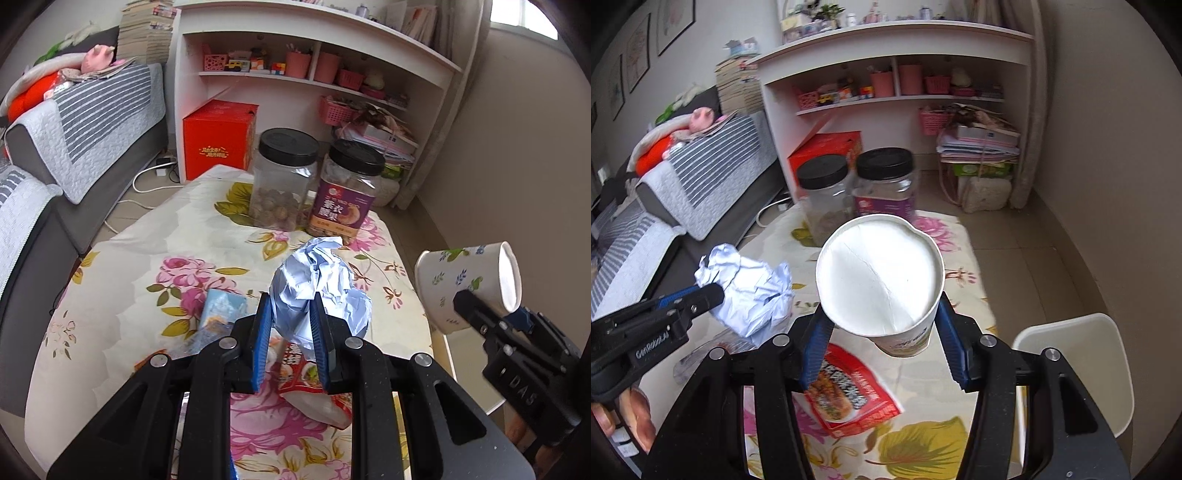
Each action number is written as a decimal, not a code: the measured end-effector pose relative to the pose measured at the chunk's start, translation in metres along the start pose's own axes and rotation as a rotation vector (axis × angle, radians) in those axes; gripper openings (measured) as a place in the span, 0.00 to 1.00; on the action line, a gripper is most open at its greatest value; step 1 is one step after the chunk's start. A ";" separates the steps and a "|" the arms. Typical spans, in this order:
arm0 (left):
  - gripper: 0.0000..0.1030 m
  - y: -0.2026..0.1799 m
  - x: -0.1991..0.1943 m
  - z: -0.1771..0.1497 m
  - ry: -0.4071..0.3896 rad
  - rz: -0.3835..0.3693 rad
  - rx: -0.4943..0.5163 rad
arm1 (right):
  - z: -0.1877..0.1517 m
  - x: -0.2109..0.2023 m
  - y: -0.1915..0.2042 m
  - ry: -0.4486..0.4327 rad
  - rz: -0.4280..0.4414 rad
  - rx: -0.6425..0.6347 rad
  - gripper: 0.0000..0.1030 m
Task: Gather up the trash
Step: 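Carry the foil and white cup over the white wastebasket with both tools, then open both tools to drop the foil and cup into the wastebasket, then grasp the plastic water bottle with the left tool while the right tool grasps the red noodle packet, then carry the water bottle and red packet over the wastebasket with both tools, then open both tools to drop the bottle and packet into the wastebasket, then grasp the blue milk carton with the left tool while the right tool grasps the white tissue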
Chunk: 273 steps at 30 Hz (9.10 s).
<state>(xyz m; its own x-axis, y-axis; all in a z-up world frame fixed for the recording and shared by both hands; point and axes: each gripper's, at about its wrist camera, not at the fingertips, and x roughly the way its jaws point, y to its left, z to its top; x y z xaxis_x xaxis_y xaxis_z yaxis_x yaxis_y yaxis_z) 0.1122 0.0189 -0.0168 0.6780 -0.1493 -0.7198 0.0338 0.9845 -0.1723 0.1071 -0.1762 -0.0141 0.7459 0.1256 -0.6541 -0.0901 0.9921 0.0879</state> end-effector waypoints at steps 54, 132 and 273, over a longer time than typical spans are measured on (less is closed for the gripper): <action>0.22 -0.244 0.057 -0.058 0.239 -0.294 0.196 | -0.028 -0.100 -0.247 -0.075 -0.633 0.497 0.93; 0.67 0.086 0.070 -0.029 0.415 0.022 0.158 | -0.100 0.117 0.089 0.506 0.042 -0.542 0.93; 0.82 -0.250 0.038 -0.044 0.151 -0.167 0.245 | -0.028 -0.105 -0.235 -0.078 -0.621 0.395 0.93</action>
<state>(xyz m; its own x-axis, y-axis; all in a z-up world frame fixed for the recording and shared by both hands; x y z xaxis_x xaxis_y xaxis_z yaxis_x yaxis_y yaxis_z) 0.0973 -0.2374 -0.0306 0.5320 -0.3047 -0.7900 0.3234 0.9354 -0.1429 0.0318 -0.4225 0.0126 0.6282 -0.4734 -0.6174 0.5973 0.8020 -0.0072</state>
